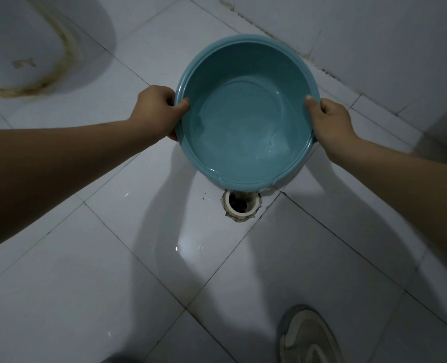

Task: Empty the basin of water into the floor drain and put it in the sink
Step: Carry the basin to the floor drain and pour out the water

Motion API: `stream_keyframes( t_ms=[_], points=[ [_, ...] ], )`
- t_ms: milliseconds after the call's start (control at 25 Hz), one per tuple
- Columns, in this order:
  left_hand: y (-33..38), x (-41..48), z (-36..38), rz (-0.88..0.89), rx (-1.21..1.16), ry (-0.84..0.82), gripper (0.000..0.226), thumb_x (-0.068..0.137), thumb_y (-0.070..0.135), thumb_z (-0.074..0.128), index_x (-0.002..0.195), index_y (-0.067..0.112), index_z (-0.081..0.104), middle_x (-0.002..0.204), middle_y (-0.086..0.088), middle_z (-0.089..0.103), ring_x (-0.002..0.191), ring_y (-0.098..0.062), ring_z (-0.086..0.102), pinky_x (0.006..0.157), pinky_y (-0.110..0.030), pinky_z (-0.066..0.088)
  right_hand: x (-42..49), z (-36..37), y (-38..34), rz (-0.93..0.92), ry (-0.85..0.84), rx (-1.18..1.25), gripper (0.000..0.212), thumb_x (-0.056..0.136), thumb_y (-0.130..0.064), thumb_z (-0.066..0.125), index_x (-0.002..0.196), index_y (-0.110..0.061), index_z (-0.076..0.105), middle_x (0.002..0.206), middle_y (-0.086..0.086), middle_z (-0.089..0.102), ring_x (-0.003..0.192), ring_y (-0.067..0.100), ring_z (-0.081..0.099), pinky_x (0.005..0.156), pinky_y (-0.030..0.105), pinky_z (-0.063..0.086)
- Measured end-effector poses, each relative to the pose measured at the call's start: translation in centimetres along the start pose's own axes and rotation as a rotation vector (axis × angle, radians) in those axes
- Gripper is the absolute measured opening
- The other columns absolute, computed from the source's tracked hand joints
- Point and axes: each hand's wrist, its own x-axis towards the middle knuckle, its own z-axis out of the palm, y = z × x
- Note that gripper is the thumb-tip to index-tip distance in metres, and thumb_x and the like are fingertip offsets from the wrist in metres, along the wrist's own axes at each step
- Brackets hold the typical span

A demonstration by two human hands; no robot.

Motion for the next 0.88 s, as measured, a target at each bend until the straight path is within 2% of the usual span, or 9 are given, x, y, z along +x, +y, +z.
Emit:
stream_keyframes(
  t_ms=[120,400,560,680,800,880],
  points=[
    [0.00,-0.09,0.02,0.003,0.004,0.004,0.031,0.098,0.030,0.059,0.090,0.000,0.066,0.078,-0.012,0.071,0.049,-0.017,0.072,0.044,-0.024,0.058,-0.10,0.03,-0.07,-0.004,0.000,-0.001,0.041,0.095,-0.052,0.049,0.080,-0.017,0.061,0.082,0.007,0.065,0.072,0.022,0.063,0.071,0.051,0.059],
    [-0.11,-0.15,-0.04,-0.001,0.007,-0.001,0.036,0.099,0.031,0.057,0.095,-0.004,0.065,0.080,-0.013,0.071,0.049,-0.016,0.072,0.043,-0.021,0.056,-0.18,0.03,-0.25,-0.005,0.004,-0.002,0.045,0.095,-0.053,0.048,0.090,-0.012,0.066,0.085,0.007,0.067,0.074,0.022,0.064,0.073,0.050,0.060],
    [-0.09,-0.21,-0.01,-0.003,0.014,-0.007,0.037,0.099,0.032,0.057,0.095,-0.003,0.065,0.079,-0.012,0.071,0.048,-0.016,0.071,0.042,-0.020,0.055,-0.15,-0.03,-0.27,-0.021,0.007,-0.016,0.044,0.096,-0.052,0.048,0.087,-0.012,0.064,0.083,0.007,0.065,0.073,0.022,0.063,0.073,0.051,0.059],
    [-0.05,-0.11,-0.02,-0.001,0.031,0.001,0.039,0.098,0.033,0.057,0.095,-0.005,0.064,0.079,-0.012,0.071,0.047,-0.016,0.071,0.042,-0.022,0.056,-0.26,-0.09,-0.27,-0.019,0.011,-0.012,0.039,0.096,-0.052,0.048,0.075,-0.021,0.059,0.077,0.001,0.064,0.069,0.019,0.061,0.072,0.047,0.059],
    [-0.03,0.00,0.02,-0.005,0.020,-0.001,0.038,0.098,0.034,0.057,0.092,-0.004,0.064,0.080,-0.012,0.071,0.049,-0.017,0.072,0.046,-0.027,0.060,-0.21,-0.17,-0.33,-0.021,0.009,-0.005,0.040,0.095,-0.053,0.048,0.079,-0.020,0.060,0.081,0.003,0.065,0.073,0.020,0.062,0.074,0.049,0.058],
    [-0.05,-0.01,0.03,-0.002,0.021,-0.007,0.035,0.099,0.034,0.057,0.087,0.002,0.064,0.079,-0.011,0.071,0.049,-0.016,0.072,0.046,-0.025,0.060,-0.17,-0.17,-0.31,-0.023,0.010,-0.006,0.040,0.095,-0.053,0.048,0.081,-0.018,0.061,0.083,0.005,0.065,0.075,0.021,0.062,0.076,0.050,0.058]
  ],
)
